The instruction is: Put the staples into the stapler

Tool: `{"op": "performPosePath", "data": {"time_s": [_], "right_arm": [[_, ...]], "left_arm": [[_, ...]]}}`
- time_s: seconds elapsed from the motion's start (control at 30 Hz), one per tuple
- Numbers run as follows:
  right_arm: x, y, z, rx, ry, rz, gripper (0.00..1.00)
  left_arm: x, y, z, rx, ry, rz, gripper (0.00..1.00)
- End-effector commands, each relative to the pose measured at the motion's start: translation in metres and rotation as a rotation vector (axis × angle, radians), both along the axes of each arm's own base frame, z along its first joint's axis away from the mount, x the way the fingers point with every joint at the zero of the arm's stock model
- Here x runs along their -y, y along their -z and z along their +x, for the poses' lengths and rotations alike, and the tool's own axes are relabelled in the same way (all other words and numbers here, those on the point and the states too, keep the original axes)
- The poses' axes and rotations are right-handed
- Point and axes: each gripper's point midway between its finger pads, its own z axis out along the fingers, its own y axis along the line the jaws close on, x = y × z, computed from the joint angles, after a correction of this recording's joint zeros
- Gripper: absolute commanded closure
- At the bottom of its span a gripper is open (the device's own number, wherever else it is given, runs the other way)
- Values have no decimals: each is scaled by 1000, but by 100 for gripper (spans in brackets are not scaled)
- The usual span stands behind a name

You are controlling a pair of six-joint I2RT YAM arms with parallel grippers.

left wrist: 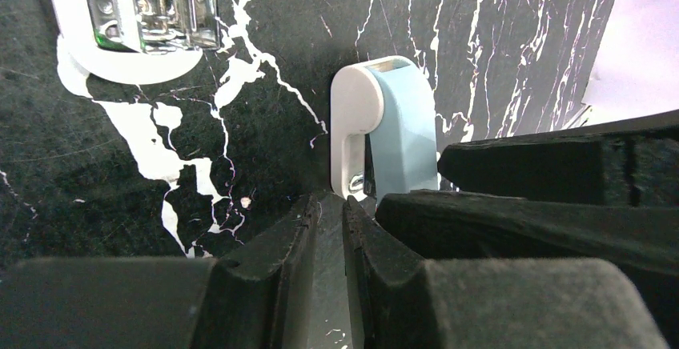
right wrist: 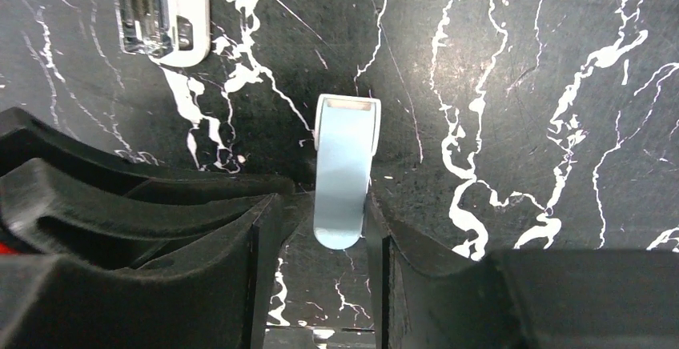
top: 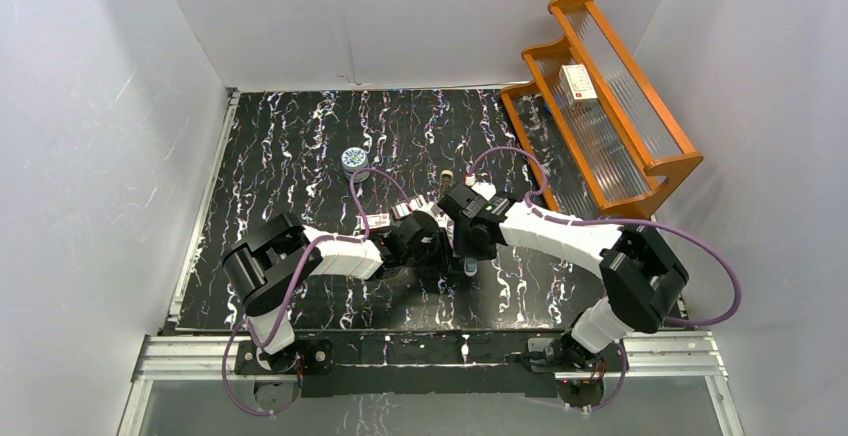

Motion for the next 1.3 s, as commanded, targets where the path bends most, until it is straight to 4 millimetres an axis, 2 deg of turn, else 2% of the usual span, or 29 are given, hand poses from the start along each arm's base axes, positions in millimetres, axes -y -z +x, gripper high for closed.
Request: {"op": "performPosePath", "data": {"time_s": [0.0, 0.13, 0.23, 0.47, 0.63, 0.77, 0.9, 1.03, 1.27], "right_arm": [[9, 5, -5, -35, 20, -39, 51], [12, 13, -10, -60, 18, -58, 60], [14, 19, -15, -88, 16, -71, 62], [16, 37, -21, -119, 6, -82, 78], [23, 60, -33, -174, 0, -104, 84], [26, 74, -40, -205, -5, -114, 85], [23, 61, -27, -157, 1, -125, 82], [21, 30, 1, -45, 9, -151, 79], [22, -6, 44, 74, 14, -157, 78]], "left_arm": [[-11, 9, 1, -6, -13, 47, 82], [-12, 10, 2, -8, -15, 48, 82], [-12, 10, 2, -11, -15, 48, 82], [-14, 10, 3, -13, -20, 46, 82], [-17, 10, 4, -11, -28, 50, 82], [-19, 9, 5, -9, -34, 52, 82], [-23, 11, 5, -16, -42, 56, 82], [-26, 6, 7, -2, -52, 56, 82], [-35, -1, 7, 20, -71, 69, 82]]}}
